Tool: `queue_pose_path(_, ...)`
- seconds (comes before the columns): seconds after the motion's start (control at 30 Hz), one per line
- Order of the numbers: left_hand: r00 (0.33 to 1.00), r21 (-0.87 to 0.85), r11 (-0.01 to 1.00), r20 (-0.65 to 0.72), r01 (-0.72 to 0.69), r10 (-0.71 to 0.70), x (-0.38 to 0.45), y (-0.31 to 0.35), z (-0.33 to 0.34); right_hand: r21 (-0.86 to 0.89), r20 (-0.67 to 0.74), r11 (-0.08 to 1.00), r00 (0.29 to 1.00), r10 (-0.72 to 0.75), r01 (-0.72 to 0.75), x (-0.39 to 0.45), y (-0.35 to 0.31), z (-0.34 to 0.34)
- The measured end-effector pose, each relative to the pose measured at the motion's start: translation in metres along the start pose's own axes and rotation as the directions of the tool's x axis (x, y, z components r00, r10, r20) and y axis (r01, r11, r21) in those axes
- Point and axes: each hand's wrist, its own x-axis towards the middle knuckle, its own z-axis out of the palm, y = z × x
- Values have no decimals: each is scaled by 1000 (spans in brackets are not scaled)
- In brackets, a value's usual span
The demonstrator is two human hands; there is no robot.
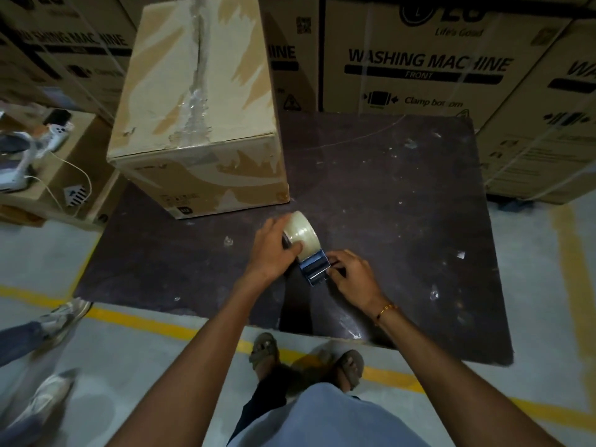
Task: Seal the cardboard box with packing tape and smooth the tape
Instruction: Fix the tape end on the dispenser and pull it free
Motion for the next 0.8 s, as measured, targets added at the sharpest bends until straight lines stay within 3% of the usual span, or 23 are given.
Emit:
queue_pose_path(0.1,983,151,971,3,-184,186,8,-2,-14,12,-41,999,999,-30,30,-17,0,11)
queue_pose_path(0.23,938,359,868,74,-343,340,-1,-7,-17,-203,-1,968,989,-148,145,-26,4,25)
queue_pose_path(0.43,925,498,785,112,-368,363,-6,-16,-6,-549,86,789,958,-272,274,-15,-3,29)
queue_pose_path(0.53,929,524,777,85,-348,359,-7,-13,-3,-632,113,711,944,-309,308,-9,-6,33)
queue_pose_path(0.67,922,525,770,80,-363,380,-4,-10,-4,-572,79,761,944,-320,306,-5,-10,39)
queue_pose_path(0.8,895,525,738,114,-423,432,4,-15,-9,-617,-16,748,947,-322,244,-6,-17,42)
